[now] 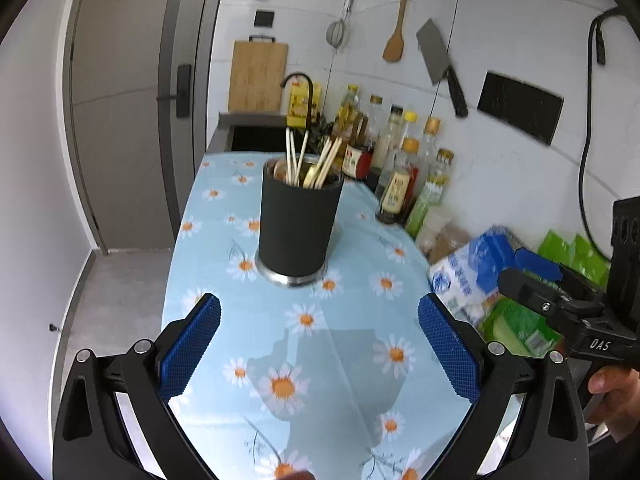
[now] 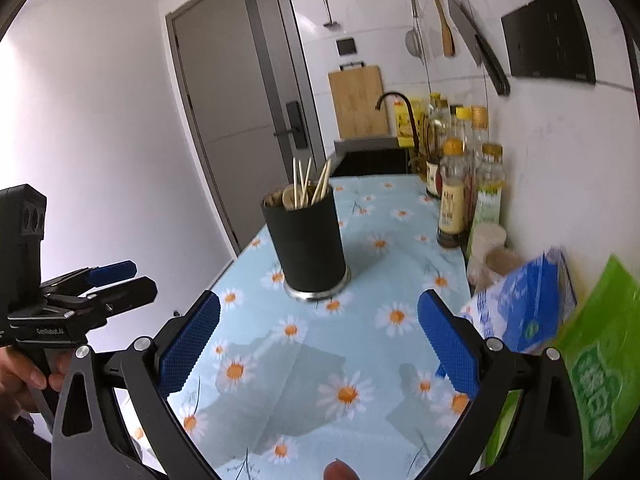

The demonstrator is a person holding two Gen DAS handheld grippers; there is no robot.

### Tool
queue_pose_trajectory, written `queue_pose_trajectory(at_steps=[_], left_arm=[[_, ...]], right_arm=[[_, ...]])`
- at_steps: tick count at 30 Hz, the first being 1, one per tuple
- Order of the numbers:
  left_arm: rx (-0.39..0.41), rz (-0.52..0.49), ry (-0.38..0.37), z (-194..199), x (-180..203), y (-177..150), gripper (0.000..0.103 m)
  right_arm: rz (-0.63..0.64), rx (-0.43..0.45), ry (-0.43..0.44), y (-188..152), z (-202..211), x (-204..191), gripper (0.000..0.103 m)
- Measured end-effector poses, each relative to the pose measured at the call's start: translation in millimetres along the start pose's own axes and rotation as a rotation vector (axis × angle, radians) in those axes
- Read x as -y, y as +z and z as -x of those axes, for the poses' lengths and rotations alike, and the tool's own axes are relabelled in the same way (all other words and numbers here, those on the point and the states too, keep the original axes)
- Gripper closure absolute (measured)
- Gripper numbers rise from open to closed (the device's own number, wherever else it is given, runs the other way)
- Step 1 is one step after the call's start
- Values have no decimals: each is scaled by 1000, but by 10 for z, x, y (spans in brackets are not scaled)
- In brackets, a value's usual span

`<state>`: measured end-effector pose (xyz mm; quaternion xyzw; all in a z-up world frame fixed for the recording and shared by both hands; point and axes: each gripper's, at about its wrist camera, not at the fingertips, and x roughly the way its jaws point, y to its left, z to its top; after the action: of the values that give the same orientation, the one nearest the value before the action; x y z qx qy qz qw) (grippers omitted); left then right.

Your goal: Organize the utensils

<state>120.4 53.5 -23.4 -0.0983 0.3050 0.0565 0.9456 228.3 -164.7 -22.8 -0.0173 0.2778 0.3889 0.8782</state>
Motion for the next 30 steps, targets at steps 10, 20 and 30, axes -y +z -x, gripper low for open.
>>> queue_pose_trajectory(at_steps=[10, 20, 30], left_arm=[[-52, 5, -26, -7, -160, -207, 7], [-79, -39, -31, 97, -210, -323, 7], [-97, -64, -27, 141, -197, -395, 7]], right_arm=[[1, -51, -46, -290, -45, -205, 5], [-5, -70, -105, -425, 23, -305, 5], [-29, -75, -101, -495, 96, -417, 5]])
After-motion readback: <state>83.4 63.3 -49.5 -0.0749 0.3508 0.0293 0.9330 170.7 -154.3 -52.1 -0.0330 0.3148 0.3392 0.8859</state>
